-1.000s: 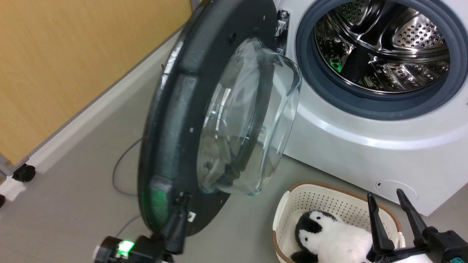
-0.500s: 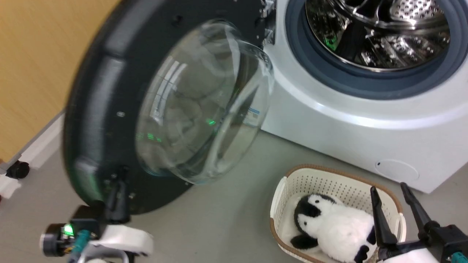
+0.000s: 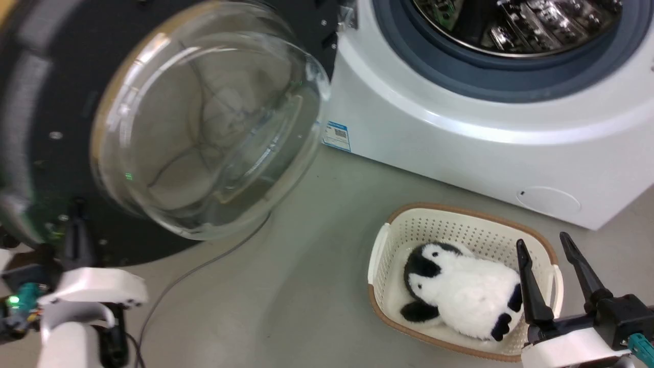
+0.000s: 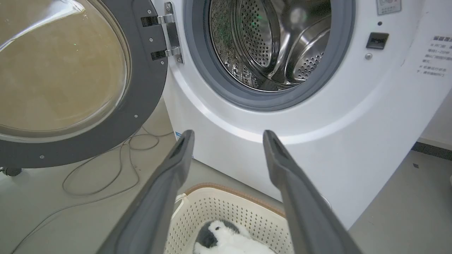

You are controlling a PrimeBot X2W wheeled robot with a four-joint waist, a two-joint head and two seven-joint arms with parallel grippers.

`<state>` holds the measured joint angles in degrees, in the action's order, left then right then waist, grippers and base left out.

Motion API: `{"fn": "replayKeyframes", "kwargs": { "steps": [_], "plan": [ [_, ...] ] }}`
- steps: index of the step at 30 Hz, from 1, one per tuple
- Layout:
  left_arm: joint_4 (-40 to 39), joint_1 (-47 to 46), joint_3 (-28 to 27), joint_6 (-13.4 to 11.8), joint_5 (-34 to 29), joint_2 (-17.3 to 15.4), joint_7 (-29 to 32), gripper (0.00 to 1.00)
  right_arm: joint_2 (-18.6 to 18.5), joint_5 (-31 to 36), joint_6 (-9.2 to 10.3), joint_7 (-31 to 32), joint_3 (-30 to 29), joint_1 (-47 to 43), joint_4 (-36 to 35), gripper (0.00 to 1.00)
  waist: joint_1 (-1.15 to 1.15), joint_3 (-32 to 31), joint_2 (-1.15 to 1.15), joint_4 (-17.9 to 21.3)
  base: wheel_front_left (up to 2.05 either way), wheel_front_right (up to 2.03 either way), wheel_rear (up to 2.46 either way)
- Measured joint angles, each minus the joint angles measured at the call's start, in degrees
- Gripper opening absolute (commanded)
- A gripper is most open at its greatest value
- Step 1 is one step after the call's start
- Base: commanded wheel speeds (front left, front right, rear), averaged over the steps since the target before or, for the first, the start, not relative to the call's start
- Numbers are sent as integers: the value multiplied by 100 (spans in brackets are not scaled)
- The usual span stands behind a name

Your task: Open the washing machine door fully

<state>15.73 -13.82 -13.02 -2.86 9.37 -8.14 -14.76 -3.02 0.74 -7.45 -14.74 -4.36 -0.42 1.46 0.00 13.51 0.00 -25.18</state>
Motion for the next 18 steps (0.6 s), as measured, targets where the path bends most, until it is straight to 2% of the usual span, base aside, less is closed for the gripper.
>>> {"fn": "replayKeyframes", "kwargs": {
  "steps": [5,18],
  "plan": [
    [152,-202,-456,-18,-4,-62,0,0,-1,81,1,0,-45,71,4,100,0,164,0,122,0,0,0],
    [981,-1003,-1192,111,-2,-456,0,0,-86,88,0,0,-18,341,4,100,0,574,0,394,0,0,0]
  ]
}}
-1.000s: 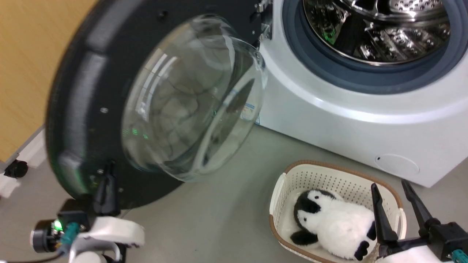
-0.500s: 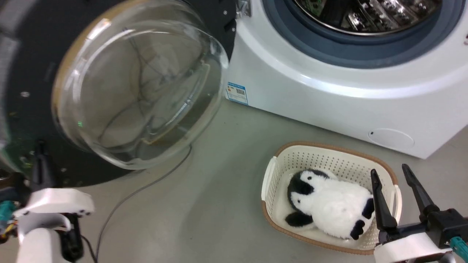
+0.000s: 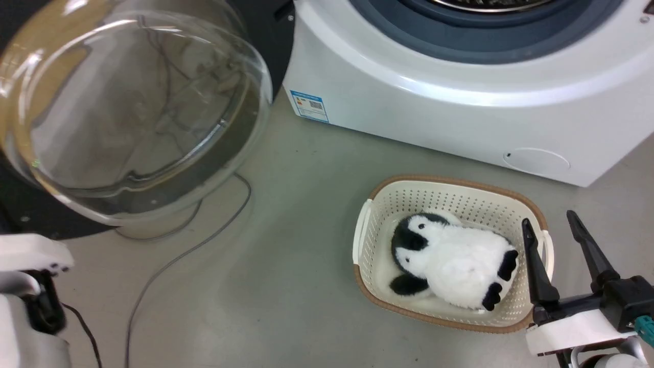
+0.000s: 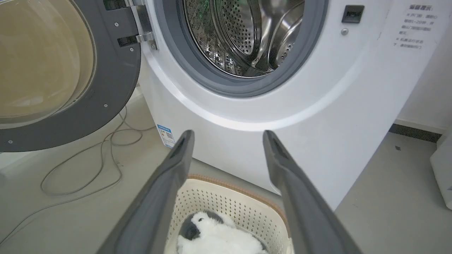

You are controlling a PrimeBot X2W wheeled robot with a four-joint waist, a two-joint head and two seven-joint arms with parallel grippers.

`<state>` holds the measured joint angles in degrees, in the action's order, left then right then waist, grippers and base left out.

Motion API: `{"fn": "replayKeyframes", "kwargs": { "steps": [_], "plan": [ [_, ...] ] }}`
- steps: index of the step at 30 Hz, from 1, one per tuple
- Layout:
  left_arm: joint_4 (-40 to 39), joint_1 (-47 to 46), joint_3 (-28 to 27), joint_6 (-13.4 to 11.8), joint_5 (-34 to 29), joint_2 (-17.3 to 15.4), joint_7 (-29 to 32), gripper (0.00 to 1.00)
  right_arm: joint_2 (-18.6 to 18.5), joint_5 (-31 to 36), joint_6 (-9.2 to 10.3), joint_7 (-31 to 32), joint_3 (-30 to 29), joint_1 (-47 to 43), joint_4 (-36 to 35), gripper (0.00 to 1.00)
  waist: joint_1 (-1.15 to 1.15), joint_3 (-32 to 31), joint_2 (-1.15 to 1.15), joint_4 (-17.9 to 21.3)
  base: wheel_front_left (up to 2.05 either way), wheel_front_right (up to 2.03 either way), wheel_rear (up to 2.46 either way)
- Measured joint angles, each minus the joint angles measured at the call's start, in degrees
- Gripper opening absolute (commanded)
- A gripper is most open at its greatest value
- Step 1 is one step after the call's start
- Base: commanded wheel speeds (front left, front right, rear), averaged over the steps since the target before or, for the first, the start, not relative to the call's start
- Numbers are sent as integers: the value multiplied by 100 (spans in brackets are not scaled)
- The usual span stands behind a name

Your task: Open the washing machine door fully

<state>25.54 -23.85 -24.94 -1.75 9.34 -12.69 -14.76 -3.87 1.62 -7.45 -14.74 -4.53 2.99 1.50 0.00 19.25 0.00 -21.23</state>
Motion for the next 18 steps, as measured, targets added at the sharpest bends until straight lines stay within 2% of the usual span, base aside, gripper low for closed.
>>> {"fn": "replayKeyframes", "kwargs": {
  "steps": [12,18],
  "plan": [
    [738,-503,-321,93,-63,-348,0,0,-51,1,0,0,-100,14,-8,100,0,118,0,160,0,0,0],
    [801,-532,-364,193,-151,-358,0,0,-47,3,1,0,-165,12,-7,100,0,35,0,164,0,0,0]
  ]
}}
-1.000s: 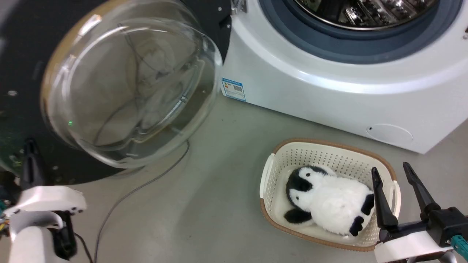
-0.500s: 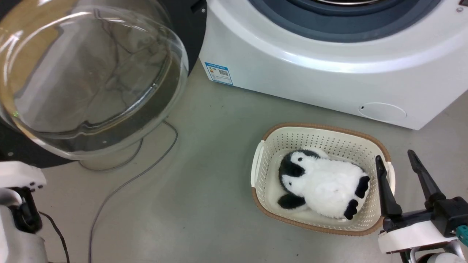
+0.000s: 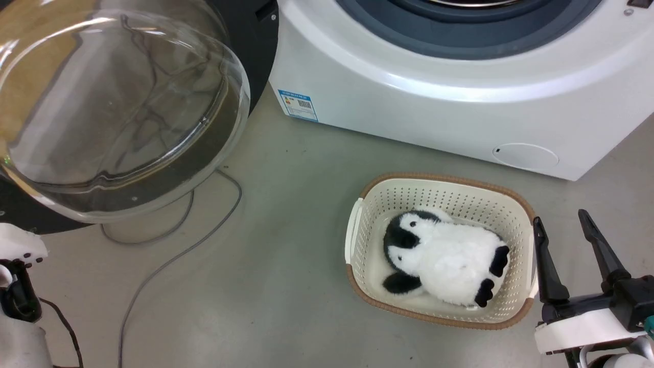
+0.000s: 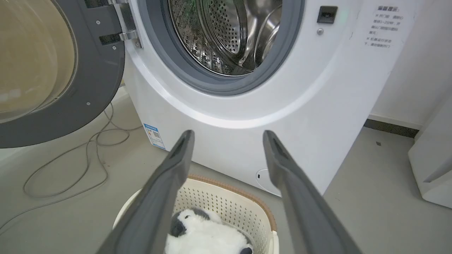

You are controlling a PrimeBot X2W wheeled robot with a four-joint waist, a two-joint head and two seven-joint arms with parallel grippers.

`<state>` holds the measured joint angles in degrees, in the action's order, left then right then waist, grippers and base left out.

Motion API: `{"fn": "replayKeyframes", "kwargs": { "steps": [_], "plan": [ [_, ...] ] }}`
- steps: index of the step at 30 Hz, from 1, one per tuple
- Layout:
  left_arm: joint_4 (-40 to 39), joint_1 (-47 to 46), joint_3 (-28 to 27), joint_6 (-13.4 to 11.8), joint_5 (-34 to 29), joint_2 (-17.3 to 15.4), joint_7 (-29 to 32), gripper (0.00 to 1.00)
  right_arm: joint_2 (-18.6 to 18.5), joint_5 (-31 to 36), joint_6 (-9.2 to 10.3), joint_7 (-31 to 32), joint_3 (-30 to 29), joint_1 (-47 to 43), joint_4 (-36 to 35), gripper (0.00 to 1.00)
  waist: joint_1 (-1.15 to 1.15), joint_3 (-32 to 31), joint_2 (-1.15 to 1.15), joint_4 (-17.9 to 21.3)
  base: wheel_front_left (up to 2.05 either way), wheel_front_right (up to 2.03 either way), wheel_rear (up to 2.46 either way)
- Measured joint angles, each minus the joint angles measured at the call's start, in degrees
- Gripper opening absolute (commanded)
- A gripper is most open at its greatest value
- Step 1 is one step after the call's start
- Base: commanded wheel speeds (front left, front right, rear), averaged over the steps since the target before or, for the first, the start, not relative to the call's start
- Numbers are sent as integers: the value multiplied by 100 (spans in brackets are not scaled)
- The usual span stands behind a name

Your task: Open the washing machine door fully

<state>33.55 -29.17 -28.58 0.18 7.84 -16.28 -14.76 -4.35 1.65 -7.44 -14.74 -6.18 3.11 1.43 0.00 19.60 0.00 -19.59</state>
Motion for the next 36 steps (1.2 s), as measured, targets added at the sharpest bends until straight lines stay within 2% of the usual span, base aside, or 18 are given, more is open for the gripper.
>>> {"fn": "replayKeyframes", "kwargs": {
  "steps": [4,15,25,36],
  "plan": [
    [-238,54,-99,12,-45,121,0,0,18,22,-1,0,-13,-24,8,100,0,-136,0,4,0,0,0],
    [-1236,686,-51,268,-346,560,0,0,99,19,-1,0,-115,-203,-24,100,0,-758,0,65,0,0,0],
    [-2185,1324,446,414,-617,1026,0,0,122,-225,-1,0,-146,-417,-87,100,-1,-1281,0,215,0,0,0],
    [-2689,1998,1313,554,-623,1272,0,0,125,-397,-1,0,-198,-599,-345,100,-1,-1615,0,620,0,0,0]
  ]
}}
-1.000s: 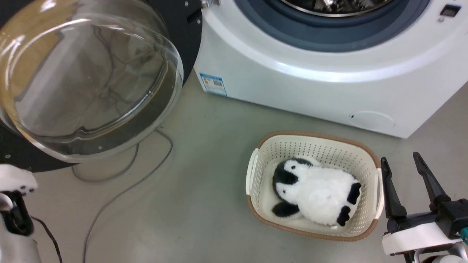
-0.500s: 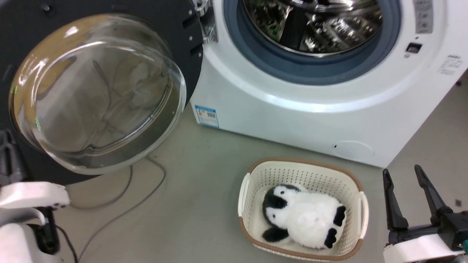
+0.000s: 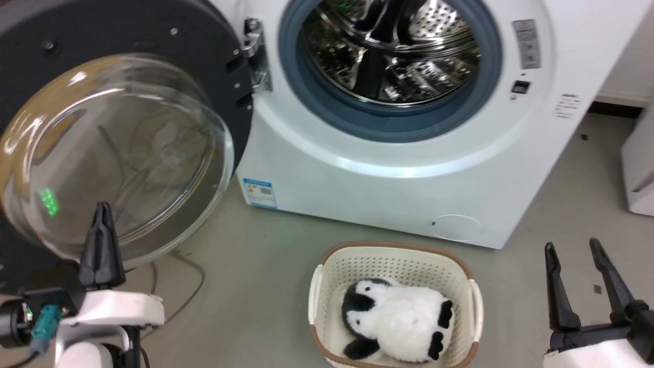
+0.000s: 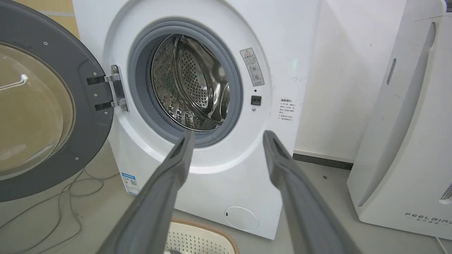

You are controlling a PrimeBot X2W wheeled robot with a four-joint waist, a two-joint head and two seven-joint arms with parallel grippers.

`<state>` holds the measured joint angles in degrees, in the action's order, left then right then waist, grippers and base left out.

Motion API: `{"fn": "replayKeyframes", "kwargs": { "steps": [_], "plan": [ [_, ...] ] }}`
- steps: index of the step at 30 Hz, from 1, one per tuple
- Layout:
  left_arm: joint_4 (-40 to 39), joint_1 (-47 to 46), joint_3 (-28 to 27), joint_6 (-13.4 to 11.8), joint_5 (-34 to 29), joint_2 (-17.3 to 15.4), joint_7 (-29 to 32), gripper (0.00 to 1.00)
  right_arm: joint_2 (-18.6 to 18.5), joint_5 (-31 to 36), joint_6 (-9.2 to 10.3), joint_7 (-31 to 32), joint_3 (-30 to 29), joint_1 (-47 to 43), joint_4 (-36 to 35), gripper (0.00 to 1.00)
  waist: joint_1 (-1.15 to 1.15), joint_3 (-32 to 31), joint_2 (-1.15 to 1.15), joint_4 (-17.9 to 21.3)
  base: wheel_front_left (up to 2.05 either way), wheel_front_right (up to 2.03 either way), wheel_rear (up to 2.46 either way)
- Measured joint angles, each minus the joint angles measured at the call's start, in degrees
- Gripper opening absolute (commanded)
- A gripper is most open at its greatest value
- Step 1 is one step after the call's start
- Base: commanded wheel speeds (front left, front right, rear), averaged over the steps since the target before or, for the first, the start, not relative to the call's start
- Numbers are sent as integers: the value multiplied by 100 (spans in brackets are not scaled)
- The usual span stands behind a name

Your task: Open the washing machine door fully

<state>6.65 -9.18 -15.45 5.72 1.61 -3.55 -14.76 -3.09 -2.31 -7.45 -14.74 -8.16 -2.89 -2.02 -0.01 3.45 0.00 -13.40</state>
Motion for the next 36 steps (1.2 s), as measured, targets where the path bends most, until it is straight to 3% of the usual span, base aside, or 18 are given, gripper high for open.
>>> {"fn": "replayKeyframes", "kwargs": {
  "steps": [1,2,4,15,26,27,36],
  "plan": [
    [-37,66,41,0,4,11,0,0,0,-20,0,0,9,-28,-1,100,0,-27,0,46,0,0,0],
    [-57,135,101,1,14,15,0,20,1,-41,0,0,8,-52,0,100,0,-57,0,91,0,0,0],
    [-82,286,222,11,21,26,0,100,1,-90,0,0,13,-97,5,100,0,-124,0,177,0,0,0],
    [-191,700,756,87,216,53,0,100,3,-162,0,0,92,-203,13,100,0,-296,0,657,0,0,0],
    [-8,863,933,51,378,64,0,100,3,-180,0,0,189,-263,87,100,0,-309,0,1073,0,0,0],
    [4,865,936,47,381,66,4,0,3,-179,1,2,189,-263,92,0,0,-307,0,1084,0,0,0],
    [-4,865,944,44,375,67,62,0,2,-179,1,56,196,-257,96,0,1,-309,0,1101,0,0,0]
  ]
}}
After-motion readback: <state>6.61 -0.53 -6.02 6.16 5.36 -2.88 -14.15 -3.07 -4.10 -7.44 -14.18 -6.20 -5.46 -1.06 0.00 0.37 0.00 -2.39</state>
